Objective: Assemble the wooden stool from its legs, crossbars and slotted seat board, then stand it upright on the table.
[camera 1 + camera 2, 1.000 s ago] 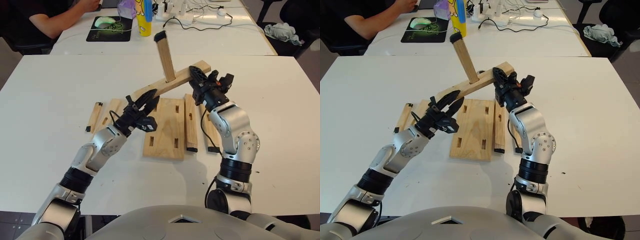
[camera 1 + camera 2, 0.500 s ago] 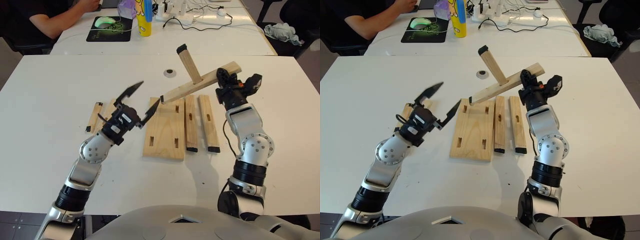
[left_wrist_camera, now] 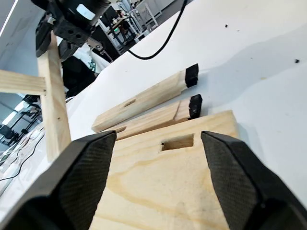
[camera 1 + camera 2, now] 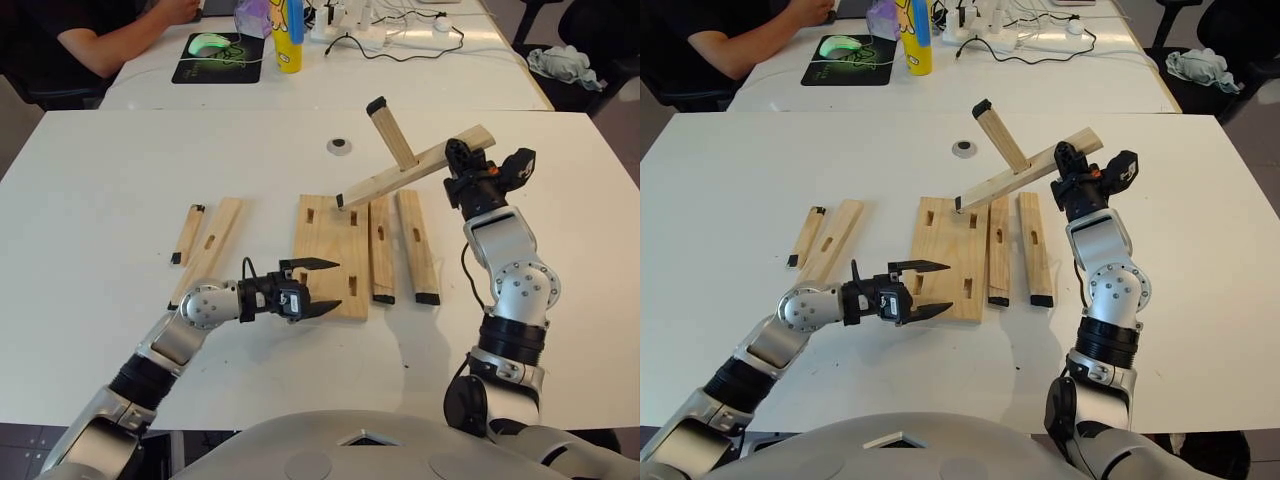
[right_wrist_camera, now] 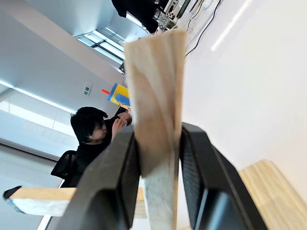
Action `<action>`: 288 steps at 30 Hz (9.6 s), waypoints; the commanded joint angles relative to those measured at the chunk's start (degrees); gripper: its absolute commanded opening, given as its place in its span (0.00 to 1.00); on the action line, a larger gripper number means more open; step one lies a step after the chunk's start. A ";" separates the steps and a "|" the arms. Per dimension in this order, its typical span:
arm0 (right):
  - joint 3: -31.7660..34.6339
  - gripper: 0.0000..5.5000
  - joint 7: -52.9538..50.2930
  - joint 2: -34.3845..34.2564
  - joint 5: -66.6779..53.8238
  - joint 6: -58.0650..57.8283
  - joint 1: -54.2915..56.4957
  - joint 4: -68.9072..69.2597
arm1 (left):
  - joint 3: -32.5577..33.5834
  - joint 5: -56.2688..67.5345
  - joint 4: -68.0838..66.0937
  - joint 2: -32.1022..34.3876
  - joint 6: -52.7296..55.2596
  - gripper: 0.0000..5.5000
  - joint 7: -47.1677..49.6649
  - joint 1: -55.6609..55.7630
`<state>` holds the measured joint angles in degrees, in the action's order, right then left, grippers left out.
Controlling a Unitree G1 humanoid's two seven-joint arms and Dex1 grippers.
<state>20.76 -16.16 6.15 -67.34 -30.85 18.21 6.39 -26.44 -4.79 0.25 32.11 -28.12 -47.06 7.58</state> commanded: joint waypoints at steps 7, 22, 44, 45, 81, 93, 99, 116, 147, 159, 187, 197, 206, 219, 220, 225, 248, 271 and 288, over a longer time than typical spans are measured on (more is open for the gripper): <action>0.32 0.19 3.05 0.34 1.21 -1.70 2.68 -2.70 | -4.45 -2.40 -0.43 -2.27 -1.34 0.60 -3.07 1.25; 0.57 0.19 4.43 -0.94 2.84 -1.96 2.88 -3.68 | -4.84 3.08 6.25 -3.46 9.30 0.29 -5.39 -3.75; 0.64 0.19 5.80 -1.72 3.43 -2.68 3.83 -3.33 | -6.20 -17.71 -9.82 -11.13 8.26 0.00 8.56 4.21; 0.45 0.19 5.97 -1.66 3.66 -2.71 3.71 -3.11 | -5.95 -18.16 -10.18 -11.25 9.00 0.00 9.20 4.38; -1.89 0.19 -0.19 5.94 -1.10 -10.22 -7.22 20.43 | 9.08 1.64 4.36 -14.88 44.23 0.52 17.62 -4.95; -2.93 0.19 2.34 9.28 -0.88 -11.76 -7.89 20.45 | 10.78 6.36 3.53 -17.10 55.18 0.37 18.67 -6.37; -5.73 0.19 2.92 9.90 2.89 -11.60 -10.74 23.48 | 11.80 8.73 3.95 -17.75 57.83 0.21 19.32 -6.06; -18.61 0.19 1.04 9.78 26.26 -8.22 -17.26 32.38 | 10.27 10.66 4.49 -18.04 61.16 0.00 18.87 -3.80; -32.52 0.19 4.07 0.75 53.52 -8.79 -23.77 24.04 | 9.40 13.51 7.64 -21.63 65.67 0.00 22.38 -1.81; -25.77 0.19 8.47 -1.15 52.14 -8.00 -20.39 18.20 | 9.90 12.37 4.34 -22.45 62.22 0.00 23.81 -0.76; 2.77 0.50 19.71 10.84 14.60 -19.51 14.76 21.06 | 11.93 9.81 -2.09 -22.79 58.49 0.57 28.72 -3.04; -6.23 0.44 21.35 8.16 20.08 -12.40 19.02 13.13 | 12.09 10.42 -4.64 -23.76 58.54 0.58 28.06 -1.52; -8.04 0.18 20.91 6.89 22.30 -8.37 21.52 16.00 | 12.03 10.38 -5.23 -24.14 58.72 0.58 28.18 -1.18; -11.54 0.00 15.76 -0.02 20.77 -13.87 15.81 14.58 | 12.30 10.32 -5.46 -25.01 58.87 0.58 29.12 -1.11; -9.13 0.00 16.04 -0.57 17.76 -12.64 18.58 14.80 | 12.20 10.30 -5.45 -25.09 58.85 0.58 29.16 -1.25; -3.63 0.00 14.11 0.57 10.94 -11.60 26.22 14.46 | 12.30 10.24 -5.76 -25.43 58.65 0.58 29.29 -1.31; -5.10 0.00 20.03 18.78 22.28 -15.37 -4.55 9.24 | 13.30 10.42 -4.12 -26.84 57.71 0.58 31.77 -3.90; -16.70 0.51 13.64 12.96 27.82 -29.70 -18.49 28.99 | 12.29 10.89 0.18 -27.21 59.96 0.58 31.94 -3.54; -24.46 0.60 14.93 13.67 40.57 -31.70 -20.16 25.14 | 11.78 11.09 0.46 -27.42 60.45 0.58 31.50 -2.39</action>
<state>-3.02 -2.11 19.29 -27.71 -61.89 -1.64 31.88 -13.28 7.18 2.63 4.62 29.80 -15.31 6.49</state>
